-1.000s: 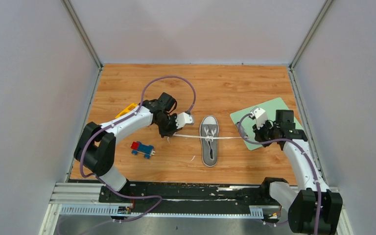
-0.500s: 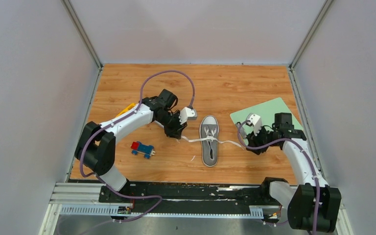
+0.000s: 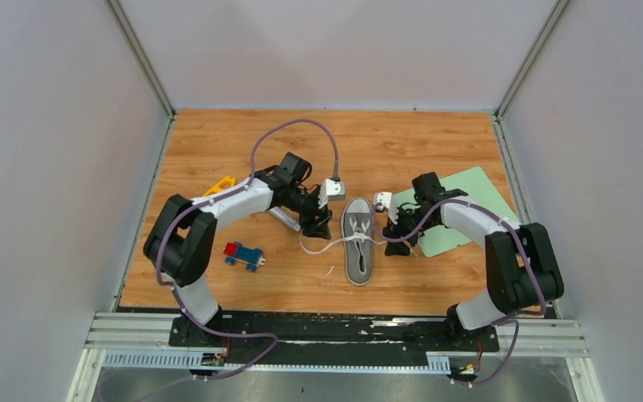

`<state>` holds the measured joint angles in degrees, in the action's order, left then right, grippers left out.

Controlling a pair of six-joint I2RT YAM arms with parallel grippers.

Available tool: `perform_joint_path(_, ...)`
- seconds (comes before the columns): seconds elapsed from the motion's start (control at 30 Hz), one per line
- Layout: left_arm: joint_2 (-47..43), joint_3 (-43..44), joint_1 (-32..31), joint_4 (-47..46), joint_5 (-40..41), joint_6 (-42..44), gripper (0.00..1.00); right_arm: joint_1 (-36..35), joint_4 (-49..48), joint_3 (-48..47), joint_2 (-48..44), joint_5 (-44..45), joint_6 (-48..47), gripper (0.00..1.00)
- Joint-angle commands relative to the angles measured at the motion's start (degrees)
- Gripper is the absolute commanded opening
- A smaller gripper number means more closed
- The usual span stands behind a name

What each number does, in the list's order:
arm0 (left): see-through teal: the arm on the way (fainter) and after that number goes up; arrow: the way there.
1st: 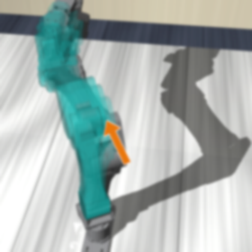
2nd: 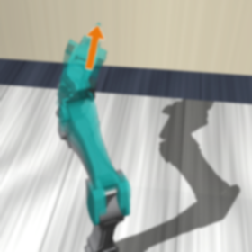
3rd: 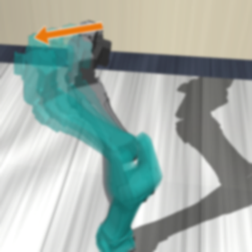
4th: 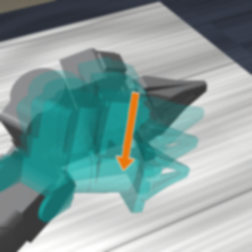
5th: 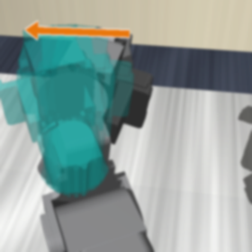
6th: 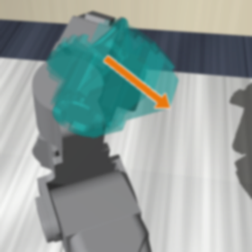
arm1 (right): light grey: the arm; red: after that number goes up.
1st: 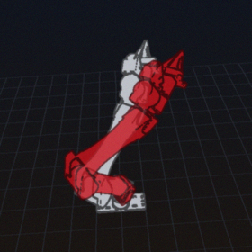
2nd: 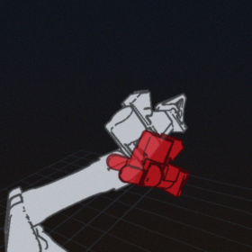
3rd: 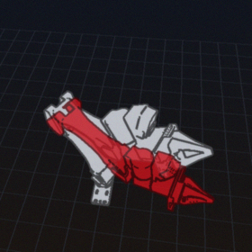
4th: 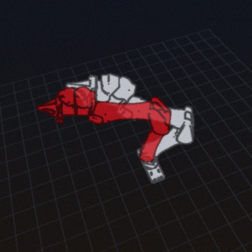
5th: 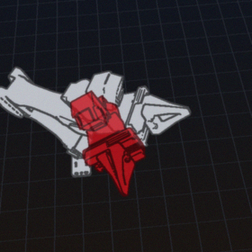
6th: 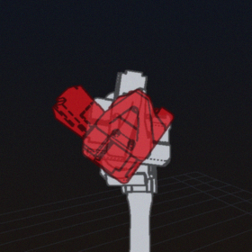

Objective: Tie the shoes
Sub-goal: Tie the shoelace on the shoe.

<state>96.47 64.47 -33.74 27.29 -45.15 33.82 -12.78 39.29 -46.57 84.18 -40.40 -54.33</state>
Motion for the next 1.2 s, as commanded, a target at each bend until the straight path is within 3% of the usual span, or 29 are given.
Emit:
perform_joint_path(0.0,4.9,3.9,-0.8,-6.4,-2.4,-2.4,0.7,-3.7,-6.1,-3.9,5.3,-0.3,-1.2,0.58)
perform_joint_path(0.23,8.2,7.2,-1.0,-0.8,-7.0,3.9,0.68,-4.4,-8.2,-4.9,10.5,-0.4,-1.9,0.53)
perform_joint_path(0.4,12.1,10.9,-1.2,3.7,-11.2,10.0,0.68,-4.3,-6.2,-6.7,13.0,-0.4,-1.0,0.2)
perform_joint_path(0.5,14.1,13.6,-1.7,8.7,-12.6,13.7,0.66,-3.7,-5.2,-7.0,12.3,-1.1,-0.7,0.07)
perform_joint_path(0.7,15.2,14.0,-3.0,13.7,-12.4,19.6,0.64,-3.2,-4.4,-6.3,9.3,-3.1,1.0,0.04)
perform_joint_path(0.87,13.9,10.7,-5.0,6.9,-7.8,15.3,0.64,-3.2,-4.5,-6.1,8.9,-4.5,2.2,0.04)
perform_joint_path(1.0,13.5,8.9,-5.5,0.9,-3.8,9.4,0.53,-3.1,-5.0,-5.5,8.9,-4.9,2.5,0.03)
perform_joint_path(1.07,13.0,8.1,-5.5,-1.1,-2.7,7.4,0.39,-3.1,-5.1,-5.1,8.7,-5.2,2.8,0.03)
perform_joint_path(1.13,11.8,7.8,-5.6,-0.4,-2.8,7.9,0.17,-3.1,-5.1,-4.6,8.1,-5.1,3.1,0.03)
perform_joint_path(1.17,11.4,7.8,-5.6,1.4,-2.6,8.7,0.12,-3.1,-5.0,-4.3,7.6,-4.7,3.3,0.03)
